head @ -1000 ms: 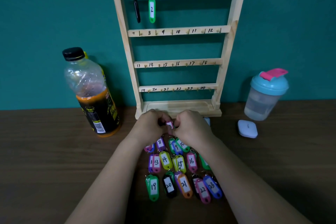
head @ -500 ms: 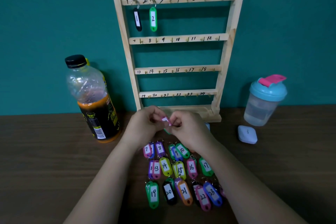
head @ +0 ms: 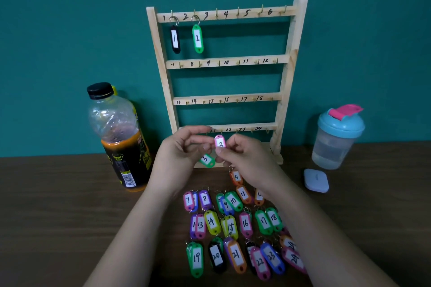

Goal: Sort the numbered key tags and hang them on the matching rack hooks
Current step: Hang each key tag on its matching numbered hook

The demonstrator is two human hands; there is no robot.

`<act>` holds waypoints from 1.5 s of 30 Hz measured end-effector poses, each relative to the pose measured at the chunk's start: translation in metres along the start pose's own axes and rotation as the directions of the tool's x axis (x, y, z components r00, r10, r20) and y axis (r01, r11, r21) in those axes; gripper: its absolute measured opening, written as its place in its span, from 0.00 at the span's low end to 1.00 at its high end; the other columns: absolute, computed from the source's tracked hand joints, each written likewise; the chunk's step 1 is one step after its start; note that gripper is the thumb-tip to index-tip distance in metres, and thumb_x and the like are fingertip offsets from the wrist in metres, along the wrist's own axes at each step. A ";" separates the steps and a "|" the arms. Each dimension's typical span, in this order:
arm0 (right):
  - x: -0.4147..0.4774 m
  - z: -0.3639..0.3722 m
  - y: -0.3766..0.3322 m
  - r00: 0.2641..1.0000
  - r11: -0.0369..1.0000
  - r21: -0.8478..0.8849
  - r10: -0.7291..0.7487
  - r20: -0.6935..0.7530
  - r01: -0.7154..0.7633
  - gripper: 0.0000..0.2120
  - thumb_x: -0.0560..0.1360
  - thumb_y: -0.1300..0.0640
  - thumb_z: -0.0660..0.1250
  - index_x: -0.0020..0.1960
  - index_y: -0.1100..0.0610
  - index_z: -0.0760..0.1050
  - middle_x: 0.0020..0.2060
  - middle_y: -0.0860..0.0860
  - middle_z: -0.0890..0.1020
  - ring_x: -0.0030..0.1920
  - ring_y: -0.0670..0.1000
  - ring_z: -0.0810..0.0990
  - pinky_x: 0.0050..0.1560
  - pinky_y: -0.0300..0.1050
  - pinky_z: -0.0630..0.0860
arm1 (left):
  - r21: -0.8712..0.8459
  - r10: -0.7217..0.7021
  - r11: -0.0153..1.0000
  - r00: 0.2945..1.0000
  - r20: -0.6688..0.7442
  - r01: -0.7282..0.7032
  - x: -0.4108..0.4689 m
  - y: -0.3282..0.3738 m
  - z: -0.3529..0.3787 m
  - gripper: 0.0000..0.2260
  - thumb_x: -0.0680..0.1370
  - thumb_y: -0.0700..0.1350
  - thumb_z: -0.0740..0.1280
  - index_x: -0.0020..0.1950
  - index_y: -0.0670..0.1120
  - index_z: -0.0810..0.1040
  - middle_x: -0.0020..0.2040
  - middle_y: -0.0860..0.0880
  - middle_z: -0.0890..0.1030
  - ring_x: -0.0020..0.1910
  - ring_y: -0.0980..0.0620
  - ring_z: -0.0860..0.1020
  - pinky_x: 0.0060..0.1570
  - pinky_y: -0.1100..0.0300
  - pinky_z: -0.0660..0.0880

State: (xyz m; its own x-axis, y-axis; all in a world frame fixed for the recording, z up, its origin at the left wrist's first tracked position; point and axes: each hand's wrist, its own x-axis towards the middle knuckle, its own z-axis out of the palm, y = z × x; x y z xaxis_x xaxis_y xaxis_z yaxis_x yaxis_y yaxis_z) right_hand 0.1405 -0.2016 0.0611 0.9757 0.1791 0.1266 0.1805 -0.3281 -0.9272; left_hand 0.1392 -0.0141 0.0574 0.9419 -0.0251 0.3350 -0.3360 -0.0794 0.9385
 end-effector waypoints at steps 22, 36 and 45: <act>-0.009 -0.024 -0.004 0.992 0.995 0.007 -0.094 -0.084 0.095 0.07 0.79 0.51 0.76 0.55 0.51 0.86 0.42 0.48 0.88 0.41 0.47 0.86 0.48 0.48 0.84 | 0.182 -0.056 0.982 0.998 0.031 0.050 0.007 0.024 0.007 0.11 0.86 0.37 0.63 0.60 0.47 0.84 0.54 0.51 0.87 0.54 0.52 0.85 0.53 0.55 0.81; 0.000 -0.048 -0.036 0.959 0.970 -0.028 -0.244 -0.143 0.243 0.03 0.79 0.50 0.76 0.50 0.50 0.86 0.40 0.47 0.87 0.42 0.46 0.85 0.50 0.58 0.83 | 0.110 -0.119 0.988 0.985 0.128 0.105 0.031 0.083 0.008 0.06 0.79 0.42 0.74 0.54 0.41 0.87 0.43 0.43 0.87 0.41 0.54 0.81 0.39 0.69 0.76; 0.025 -0.069 -0.083 0.918 0.935 -0.134 -0.350 -0.186 0.329 0.04 0.78 0.50 0.77 0.49 0.50 0.87 0.38 0.47 0.87 0.41 0.49 0.85 0.46 0.58 0.83 | 0.195 0.000 0.981 1.000 0.007 -0.002 0.065 0.140 0.005 0.03 0.77 0.40 0.77 0.50 0.42 0.88 0.43 0.45 0.88 0.38 0.55 0.82 0.36 0.70 0.73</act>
State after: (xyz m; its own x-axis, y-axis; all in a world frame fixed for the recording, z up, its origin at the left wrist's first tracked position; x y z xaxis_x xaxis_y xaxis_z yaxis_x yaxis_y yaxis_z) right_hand 0.1587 -0.2338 0.1660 0.8560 0.1070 0.5057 0.5062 -0.3719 -0.7781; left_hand 0.1534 -0.0323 0.2100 0.9417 -0.0322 0.3348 -0.3305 -0.2726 0.9036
